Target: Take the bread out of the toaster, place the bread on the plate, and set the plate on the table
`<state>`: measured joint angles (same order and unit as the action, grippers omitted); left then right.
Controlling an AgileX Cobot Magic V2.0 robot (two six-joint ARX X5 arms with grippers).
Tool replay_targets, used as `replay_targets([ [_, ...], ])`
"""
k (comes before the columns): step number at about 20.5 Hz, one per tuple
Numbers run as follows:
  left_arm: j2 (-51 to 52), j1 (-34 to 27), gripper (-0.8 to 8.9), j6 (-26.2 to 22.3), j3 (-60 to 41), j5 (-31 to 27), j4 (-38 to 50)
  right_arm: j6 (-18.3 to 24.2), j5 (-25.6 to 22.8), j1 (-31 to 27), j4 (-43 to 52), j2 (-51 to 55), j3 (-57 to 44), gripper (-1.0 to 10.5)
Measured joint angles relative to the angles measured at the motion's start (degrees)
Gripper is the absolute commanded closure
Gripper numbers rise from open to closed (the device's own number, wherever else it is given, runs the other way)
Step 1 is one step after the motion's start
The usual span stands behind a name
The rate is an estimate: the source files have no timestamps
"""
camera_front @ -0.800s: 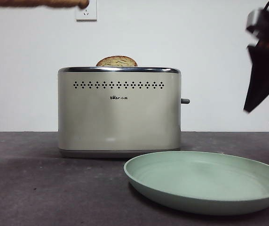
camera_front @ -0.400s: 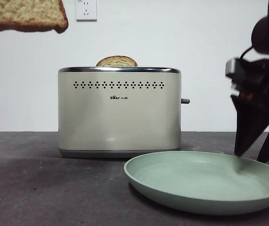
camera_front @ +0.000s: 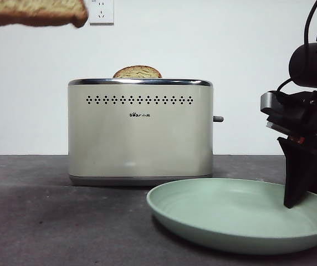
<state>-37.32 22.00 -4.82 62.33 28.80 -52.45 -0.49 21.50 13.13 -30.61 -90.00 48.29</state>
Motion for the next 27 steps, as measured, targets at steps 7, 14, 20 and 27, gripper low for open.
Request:
replay_targets([
  [7, -0.8, 0.0, 8.1, 1.3, 0.0, 4.3, 0.1, -0.4, 5.1, 0.3, -0.3, 1.6, 0.2, 9.4],
  [14, -5.4, 0.0, 8.1, 2.8, 0.0, 12.8, 2.7, -2.5, 6.5, 6.7, -0.4, 11.8, 0.2, 9.4],
  [20, -13.0, 0.0, 8.1, 2.6, 0.0, 18.8, 4.7, -6.0, 6.6, 12.2, 0.5, 17.6, 0.2, 9.4],
  [27, -30.3, 2.3, 8.1, -0.1, 0.0, 23.6, 8.5, -10.5, 6.3, 16.8, 3.8, 19.9, 0.2, 9.4],
])
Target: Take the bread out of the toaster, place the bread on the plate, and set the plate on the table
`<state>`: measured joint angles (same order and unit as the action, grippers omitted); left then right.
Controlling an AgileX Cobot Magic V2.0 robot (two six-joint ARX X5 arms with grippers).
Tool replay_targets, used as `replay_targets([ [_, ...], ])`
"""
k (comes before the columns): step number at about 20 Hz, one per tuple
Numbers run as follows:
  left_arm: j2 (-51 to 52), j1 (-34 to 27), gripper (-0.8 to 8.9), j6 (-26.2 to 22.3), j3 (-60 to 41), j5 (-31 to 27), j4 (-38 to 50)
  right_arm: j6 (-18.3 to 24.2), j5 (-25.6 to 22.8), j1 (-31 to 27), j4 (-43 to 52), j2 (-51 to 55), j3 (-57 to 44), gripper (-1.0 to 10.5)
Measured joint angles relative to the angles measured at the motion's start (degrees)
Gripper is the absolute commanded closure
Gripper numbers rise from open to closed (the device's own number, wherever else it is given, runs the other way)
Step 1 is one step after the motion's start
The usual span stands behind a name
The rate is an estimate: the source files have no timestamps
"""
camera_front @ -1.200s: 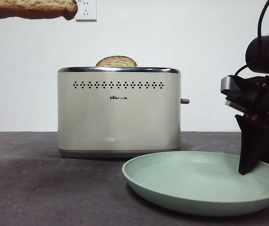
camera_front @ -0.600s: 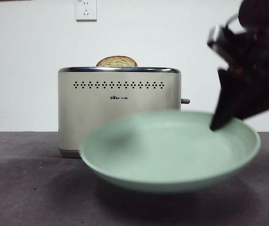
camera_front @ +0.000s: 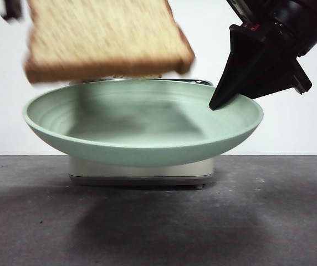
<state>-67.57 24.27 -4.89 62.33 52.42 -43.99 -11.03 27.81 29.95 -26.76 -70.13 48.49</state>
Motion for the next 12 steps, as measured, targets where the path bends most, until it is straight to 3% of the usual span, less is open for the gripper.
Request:
replay_targets([
  [5, -10.8, 3.0, 8.05, -0.2, 0.0, 0.0, 3.5, -0.9, -1.0, 0.4, 0.2, 0.0, 0.0, 9.4],
  [9, -15.7, 3.7, 5.82, -0.2, 0.0, -0.2, 4.8, -0.8, -1.0, 0.7, 0.0, 0.0, 0.0, 9.4],
  [12, -15.9, 4.5, 5.36, -0.3, 0.0, -0.5, 6.1, -0.8, -1.0, 0.7, 0.1, 0.0, 0.0, 9.4],
])
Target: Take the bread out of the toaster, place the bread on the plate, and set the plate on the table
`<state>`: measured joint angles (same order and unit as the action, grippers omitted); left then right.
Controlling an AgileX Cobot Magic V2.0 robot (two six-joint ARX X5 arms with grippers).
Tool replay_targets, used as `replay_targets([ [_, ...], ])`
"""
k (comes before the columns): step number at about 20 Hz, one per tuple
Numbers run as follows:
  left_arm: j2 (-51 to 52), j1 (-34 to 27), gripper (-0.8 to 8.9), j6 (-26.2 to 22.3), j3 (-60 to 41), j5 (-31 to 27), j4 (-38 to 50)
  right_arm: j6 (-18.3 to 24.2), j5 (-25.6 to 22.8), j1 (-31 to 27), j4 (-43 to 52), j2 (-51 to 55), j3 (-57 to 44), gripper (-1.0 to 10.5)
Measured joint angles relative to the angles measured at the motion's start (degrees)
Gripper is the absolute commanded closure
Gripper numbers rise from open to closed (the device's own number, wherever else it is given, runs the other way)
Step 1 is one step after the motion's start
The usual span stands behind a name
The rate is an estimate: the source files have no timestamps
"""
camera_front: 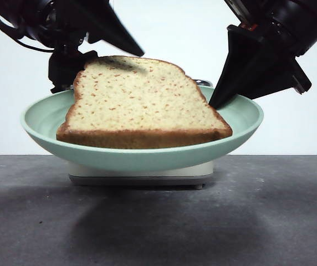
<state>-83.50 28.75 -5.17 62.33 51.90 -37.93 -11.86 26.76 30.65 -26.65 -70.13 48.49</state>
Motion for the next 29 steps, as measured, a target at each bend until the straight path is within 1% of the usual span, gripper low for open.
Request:
replay_targets([
  [3, 0.2, 0.0, 5.36, 0.0, 0.0, -0.1, 0.0, 0.0, 0.0, 0.0, -0.1, 0.0, 0.0, 9.4],
  [5, 1.1, 0.1, 5.36, -0.1, 0.4, -1.6, -0.5, 0.0, 0.0, 0.0, -0.3, 0.0, 0.0, 9.4],
  [8, 4.0, 1.1, 5.36, -0.7, 3.6, -7.1, -2.5, 0.0, 0.0, 0.0, -1.2, 0.0, 0.0, 9.4],
  [10, 5.5, 1.8, 5.36, -1.7, 6.1, -8.3, -4.0, 0.0, 0.0, 0.0, -1.2, 0.0, 0.0, 9.4],
  [12, 5.9, 2.9, 5.37, -2.4, 8.5, -11.7, -6.9, -0.1, -0.4, 0.0, -1.4, 0.0, 0.0, 9.4],
  [15, 6.3, 3.6, 5.37, -3.3, 13.2, -14.6, -10.4, -0.1, -0.4, 0.0, -1.4, 0.0, 0.0, 9.4],
  [19, 11.1, 3.6, 5.41, -3.6, 20.6, -19.1, -13.9, -0.3, -1.3, 0.0, -0.5, -0.7, 0.0, 9.4],
  [22, 16.0, 3.7, 5.41, -3.9, 25.1, -23.8, -15.3, -0.6, -1.6, 0.0, 0.6, -4.4, 0.0, 9.4],
  [26, 22.9, 3.7, 5.41, -3.9, 26.1, -30.9, -15.9, -0.9, -1.7, 0.0, 5.5, -11.5, 0.0, 9.4],
  [29, 26.5, 3.7, 5.41, -4.0, 26.1, -33.5, -17.3, -1.7, -1.7, -0.5, 9.0, -16.5, 0.0, 9.4],
])
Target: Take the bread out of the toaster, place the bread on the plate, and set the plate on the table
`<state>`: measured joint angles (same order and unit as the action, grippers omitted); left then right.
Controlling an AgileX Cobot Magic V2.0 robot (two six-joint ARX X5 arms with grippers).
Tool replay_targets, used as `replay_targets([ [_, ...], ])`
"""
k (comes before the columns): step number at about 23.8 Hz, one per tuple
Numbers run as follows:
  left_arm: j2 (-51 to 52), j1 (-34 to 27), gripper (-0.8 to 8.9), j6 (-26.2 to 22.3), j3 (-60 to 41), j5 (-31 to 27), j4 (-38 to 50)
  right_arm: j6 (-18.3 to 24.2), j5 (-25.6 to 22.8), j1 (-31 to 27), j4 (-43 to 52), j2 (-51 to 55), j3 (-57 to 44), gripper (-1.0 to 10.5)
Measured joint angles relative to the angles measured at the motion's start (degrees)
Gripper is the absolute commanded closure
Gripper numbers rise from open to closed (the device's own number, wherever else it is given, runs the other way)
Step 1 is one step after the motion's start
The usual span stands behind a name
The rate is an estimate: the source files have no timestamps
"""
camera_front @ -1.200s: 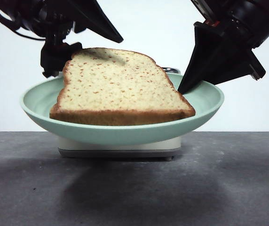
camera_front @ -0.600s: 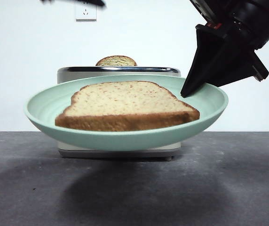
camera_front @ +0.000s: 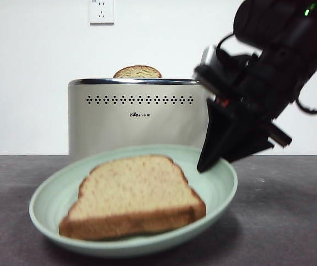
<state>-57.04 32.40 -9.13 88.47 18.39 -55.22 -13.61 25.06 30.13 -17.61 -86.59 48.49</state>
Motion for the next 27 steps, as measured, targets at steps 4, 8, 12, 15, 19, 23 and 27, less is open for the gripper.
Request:
replay_targets([
  [4, 2.4, 0.0, 5.41, 0.0, 0.0, -0.6, -2.5, -0.4, -0.6, -0.9, 1.4, -4.4, 0.0, 9.4],
  [8, 3.3, 0.0, 5.41, 0.0, 0.0, -0.6, -3.8, -0.5, -1.4, -1.3, 1.6, -5.5, 0.0, 9.4],
  [12, 3.3, 0.0, 5.41, 0.0, 0.0, -0.6, -5.2, -0.5, -2.8, -1.2, 1.6, -5.5, 0.0, 8.7],
  [15, 3.3, 0.0, 5.41, 0.0, 0.0, -0.6, -6.4, -0.3, -4.2, -1.3, 1.5, -5.5, 0.0, 7.6],
  [19, 3.2, 0.0, 5.41, 0.0, 0.0, -0.6, -6.9, -0.3, -4.3, -1.5, 1.4, -5.5, 0.0, 7.3],
  [23, 3.1, 0.0, 5.41, 0.0, 0.0, -0.6, -7.0, -0.4, -4.3, -1.5, -0.4, -4.3, 0.0, 7.3],
  [27, 3.1, 0.0, 5.41, 0.0, 0.0, -0.6, -7.1, -0.4, -4.7, -1.4, -2.8, 1.3, 0.0, 7.3],
])
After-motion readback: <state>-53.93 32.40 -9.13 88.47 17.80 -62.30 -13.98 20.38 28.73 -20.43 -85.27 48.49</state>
